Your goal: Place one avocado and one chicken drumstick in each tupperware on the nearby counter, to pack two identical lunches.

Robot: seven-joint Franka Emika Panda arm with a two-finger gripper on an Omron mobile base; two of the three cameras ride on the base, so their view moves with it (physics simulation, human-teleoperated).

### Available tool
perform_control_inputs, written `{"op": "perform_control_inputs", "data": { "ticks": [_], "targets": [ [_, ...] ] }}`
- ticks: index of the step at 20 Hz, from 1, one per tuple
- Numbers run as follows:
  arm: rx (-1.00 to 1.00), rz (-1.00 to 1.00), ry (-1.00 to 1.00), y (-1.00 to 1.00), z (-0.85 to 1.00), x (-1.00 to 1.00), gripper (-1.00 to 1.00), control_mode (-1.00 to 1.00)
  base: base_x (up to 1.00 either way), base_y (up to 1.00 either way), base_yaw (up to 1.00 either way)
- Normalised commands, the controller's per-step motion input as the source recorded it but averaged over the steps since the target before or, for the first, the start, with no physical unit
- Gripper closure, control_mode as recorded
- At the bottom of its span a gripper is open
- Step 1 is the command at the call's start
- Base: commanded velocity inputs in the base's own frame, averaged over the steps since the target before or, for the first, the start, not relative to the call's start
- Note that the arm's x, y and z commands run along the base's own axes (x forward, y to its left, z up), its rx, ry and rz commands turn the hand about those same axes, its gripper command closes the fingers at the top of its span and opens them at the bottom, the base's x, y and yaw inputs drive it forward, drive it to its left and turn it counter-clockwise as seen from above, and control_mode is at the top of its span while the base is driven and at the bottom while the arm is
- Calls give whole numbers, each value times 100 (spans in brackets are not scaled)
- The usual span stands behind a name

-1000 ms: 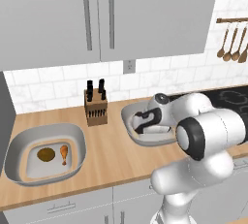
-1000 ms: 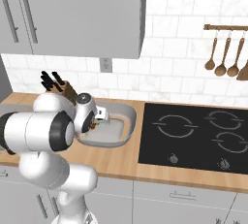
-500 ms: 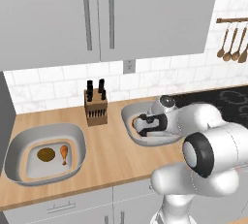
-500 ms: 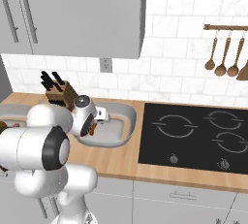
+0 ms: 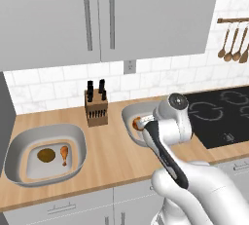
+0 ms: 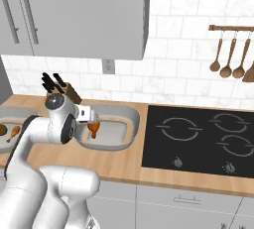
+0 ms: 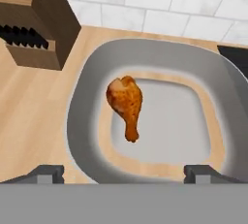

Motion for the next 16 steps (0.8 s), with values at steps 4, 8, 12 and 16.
{"op": "perform_control_inputs", "data": {
  "ticks": [4, 8, 12, 16],
  "targets": [
    [0, -10, 0, 0, 56, -100, -100, -100, 0, 0, 0],
    [7, -17, 0, -16, 34, -100, -100, -100, 0, 0, 0],
    [10, -6, 2, -11, 3, -74, -100, -100, 0, 0, 0],
    [7, 0, -22, -6, -31, -69, -100, -100, 0, 0, 0]
  ]
}}
